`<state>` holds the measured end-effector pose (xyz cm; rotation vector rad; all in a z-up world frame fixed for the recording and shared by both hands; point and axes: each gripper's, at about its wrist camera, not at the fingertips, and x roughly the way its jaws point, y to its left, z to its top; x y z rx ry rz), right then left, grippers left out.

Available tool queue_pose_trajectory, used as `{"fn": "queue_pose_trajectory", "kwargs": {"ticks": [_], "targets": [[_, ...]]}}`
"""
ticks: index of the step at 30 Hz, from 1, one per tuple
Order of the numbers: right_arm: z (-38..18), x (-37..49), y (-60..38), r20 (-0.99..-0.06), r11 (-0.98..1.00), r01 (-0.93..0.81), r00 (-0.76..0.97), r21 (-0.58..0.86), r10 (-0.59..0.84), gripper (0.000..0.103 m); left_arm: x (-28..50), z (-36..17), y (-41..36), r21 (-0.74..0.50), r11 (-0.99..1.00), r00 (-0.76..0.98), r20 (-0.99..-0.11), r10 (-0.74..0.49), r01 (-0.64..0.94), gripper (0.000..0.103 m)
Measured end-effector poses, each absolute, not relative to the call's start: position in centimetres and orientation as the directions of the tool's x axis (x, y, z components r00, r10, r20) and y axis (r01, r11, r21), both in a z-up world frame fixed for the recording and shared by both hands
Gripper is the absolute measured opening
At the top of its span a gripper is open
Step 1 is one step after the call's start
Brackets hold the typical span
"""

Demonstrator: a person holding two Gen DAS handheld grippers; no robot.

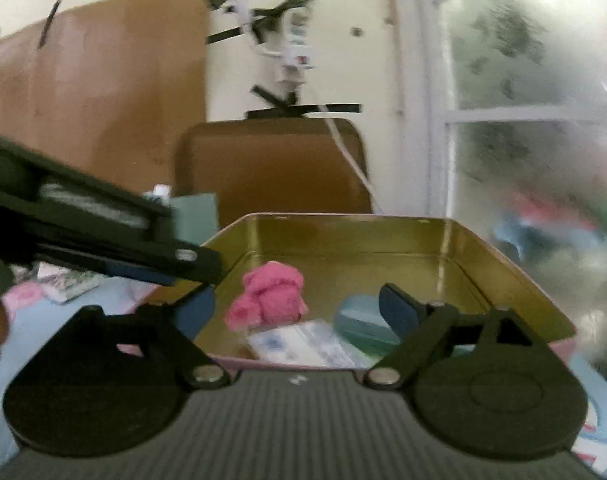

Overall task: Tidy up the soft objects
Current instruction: 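Drop the white packet into the pink tin with the left tool, then grasp the white phone case in plastic with the left tool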

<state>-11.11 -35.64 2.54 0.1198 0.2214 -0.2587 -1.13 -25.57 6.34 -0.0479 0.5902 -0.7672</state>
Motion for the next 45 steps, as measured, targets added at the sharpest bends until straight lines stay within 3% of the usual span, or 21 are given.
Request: {"fn": "queue_pose_trajectory", "kwargs": {"ticks": [7,13,17,21,25,27,32,34,36,45], "targets": [[2.4,-11.7,-36.5,-0.211,0.950,0.259,0.952,0.176,-0.220,0.084,-0.3,6.3,-18.7,-0.281,0.795,0.648,-0.466,-0.603,0.537,0.043],[4.1,-11.0,-32.5,-0.157,0.983,0.104,0.984,0.153,-0.079,0.075,1.3,3.9,-8.9,-0.243,0.914,0.768,-0.497,-0.405,0.325,0.046],[4.6,-7.9,-28.7,-0.208,0.989,-0.044,0.975,0.142,0.073,0.073,2.2,2.2,-2.0,-0.176,0.976,0.835,-0.511,-0.203,0.130,0.046],[4.6,-2.8,-24.2,-0.294,0.973,-0.182,0.931,0.138,0.216,0.073,2.7,0.9,2.3,-0.205,0.979,0.854,-0.507,-0.113,0.008,0.048],[4.9,3.6,-19.5,-0.365,0.952,-0.291,0.879,0.095,0.305,0.075,2.9,0.2,4.4,-0.298,0.954,0.854,-0.506,-0.126,-0.035,0.049],[4.7,6.8,-17.3,-0.391,0.952,-0.303,0.871,0.044,0.296,0.087,2.9,0.3,5.1,-0.327,0.944,0.860,-0.493,-0.129,-0.045,0.054],[3.1,15.5,-12.6,-0.514,0.947,-0.322,0.815,-0.016,0.268,0.091,3.3,0.0,5.7,-0.374,0.926,0.851,-0.500,-0.160,-0.045,0.055],[2.0,18.4,-11.7,-0.581,0.953,-0.304,0.779,-0.019,0.237,0.089,3.4,-0.2,5.7,-0.378,0.925,0.848,-0.503,-0.168,-0.041,0.055],[1.1,19.8,-11.4,-0.616,0.951,-0.310,0.749,-0.001,0.244,0.072,3.5,-0.2,5.6,-0.378,0.925,0.844,-0.508,-0.171,-0.040,0.055],[4.9,9.5,-13.4,-0.500,0.927,-0.373,0.809,-0.028,0.310,0.071,3.3,-0.3,6.4,-0.419,0.906,0.838,-0.513,-0.187,-0.055,0.056]]}}
